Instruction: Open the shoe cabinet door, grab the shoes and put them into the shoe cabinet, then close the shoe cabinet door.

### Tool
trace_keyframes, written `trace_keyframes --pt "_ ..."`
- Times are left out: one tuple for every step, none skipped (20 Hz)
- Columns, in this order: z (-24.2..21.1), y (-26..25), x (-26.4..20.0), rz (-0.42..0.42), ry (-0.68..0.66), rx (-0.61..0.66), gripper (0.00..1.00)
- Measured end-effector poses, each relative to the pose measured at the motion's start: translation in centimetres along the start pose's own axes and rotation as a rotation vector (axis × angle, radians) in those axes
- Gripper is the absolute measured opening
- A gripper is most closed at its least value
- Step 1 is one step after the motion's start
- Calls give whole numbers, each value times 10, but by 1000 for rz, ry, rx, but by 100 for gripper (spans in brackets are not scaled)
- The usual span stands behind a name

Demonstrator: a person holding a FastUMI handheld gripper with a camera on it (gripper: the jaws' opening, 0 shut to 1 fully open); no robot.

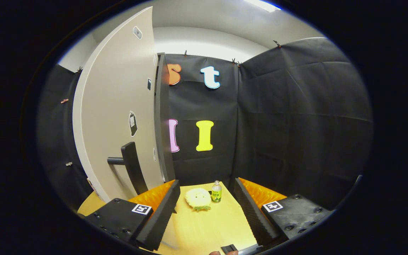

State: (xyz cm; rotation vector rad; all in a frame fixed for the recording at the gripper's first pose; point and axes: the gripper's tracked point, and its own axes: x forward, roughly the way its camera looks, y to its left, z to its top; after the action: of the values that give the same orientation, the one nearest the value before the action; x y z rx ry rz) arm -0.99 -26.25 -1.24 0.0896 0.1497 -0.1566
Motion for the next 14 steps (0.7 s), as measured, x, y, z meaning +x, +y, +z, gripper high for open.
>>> trace_keyframes --pt "0 4 5 -6 -8 -5 98" --pt "-1 5 6 -13 -6 -1 96" --pt "-2 5 6 -20 -3 13 95" --pt "-4 5 5 -28 4 27 95" --pt "-5 6 3 -41 9 44 95" --pt "-5 6 3 -48 10 51 95" --pt "-6 8 2 -60 10 55 96" --pt "-7 11 0 -69 11 55 96" --pt "-7 16 -3 -77 15 58 97" --pt "-8 23 -6 -82 21 64 97" --pt "-9 32 -9 -81 26 66 97" --pt "-10 38 -11 -77 28 65 97" --pt "-11 47 -14 -71 28 63 97" --pt "-11 56 -16 -66 28 66 97"
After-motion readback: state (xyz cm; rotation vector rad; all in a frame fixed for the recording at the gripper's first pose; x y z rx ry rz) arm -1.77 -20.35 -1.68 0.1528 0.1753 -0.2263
